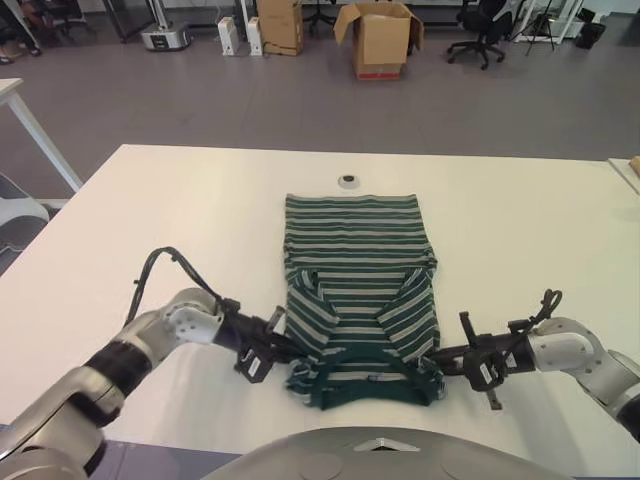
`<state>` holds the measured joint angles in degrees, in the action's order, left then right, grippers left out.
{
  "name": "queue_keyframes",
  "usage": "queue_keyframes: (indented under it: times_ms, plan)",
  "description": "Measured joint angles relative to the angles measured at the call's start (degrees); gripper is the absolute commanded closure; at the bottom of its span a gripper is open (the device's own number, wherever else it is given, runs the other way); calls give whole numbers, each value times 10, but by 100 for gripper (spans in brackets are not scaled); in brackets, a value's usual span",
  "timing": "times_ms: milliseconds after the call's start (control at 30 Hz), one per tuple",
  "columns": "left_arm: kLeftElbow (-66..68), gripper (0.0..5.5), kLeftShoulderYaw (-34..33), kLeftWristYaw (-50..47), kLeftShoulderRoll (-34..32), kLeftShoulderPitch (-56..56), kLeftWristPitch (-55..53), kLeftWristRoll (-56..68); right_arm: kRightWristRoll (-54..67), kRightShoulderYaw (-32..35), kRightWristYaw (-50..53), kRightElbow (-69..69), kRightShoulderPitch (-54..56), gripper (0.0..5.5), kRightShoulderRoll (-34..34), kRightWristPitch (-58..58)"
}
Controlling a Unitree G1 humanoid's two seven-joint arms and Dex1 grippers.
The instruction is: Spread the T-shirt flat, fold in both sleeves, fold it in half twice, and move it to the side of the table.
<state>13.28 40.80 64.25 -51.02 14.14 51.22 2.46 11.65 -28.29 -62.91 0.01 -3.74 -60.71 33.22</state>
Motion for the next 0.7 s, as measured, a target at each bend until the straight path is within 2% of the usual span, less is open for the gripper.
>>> queue_keyframes:
  times_ms: [133,200,267,333,400,433,467,500,633,700]
  plan:
    - [-121,550,9,96,-81,-52,-155,108,185,-8,-64,-177,-46,546,-84,-233]
    - [-174,550,-3,142,-111,-62,-279,182,302,14,-91,-240,-53,546,-127,-360]
    - [-195,550,-30,170,-125,-49,-394,256,381,40,-109,-253,-44,546,-145,-447]
    - [-199,550,-72,183,-120,-3,-530,352,446,69,-118,-217,19,546,-135,-542]
    - [-142,550,-130,177,-67,85,-667,438,492,103,-110,-132,122,546,-84,-637]
    - [-108,550,-149,172,-41,129,-704,453,494,113,-104,-95,165,546,-64,-663]
    - [-28,550,-170,160,20,204,-753,452,478,121,-95,-12,235,546,-15,-694]
    - [0,550,-173,161,43,225,-771,448,461,120,-93,21,255,546,4,-708]
    - [254,550,-172,111,166,306,-736,350,346,96,-84,252,351,546,112,-703]
    - [413,550,-186,35,239,343,-681,298,282,92,-58,405,407,546,178,-680]
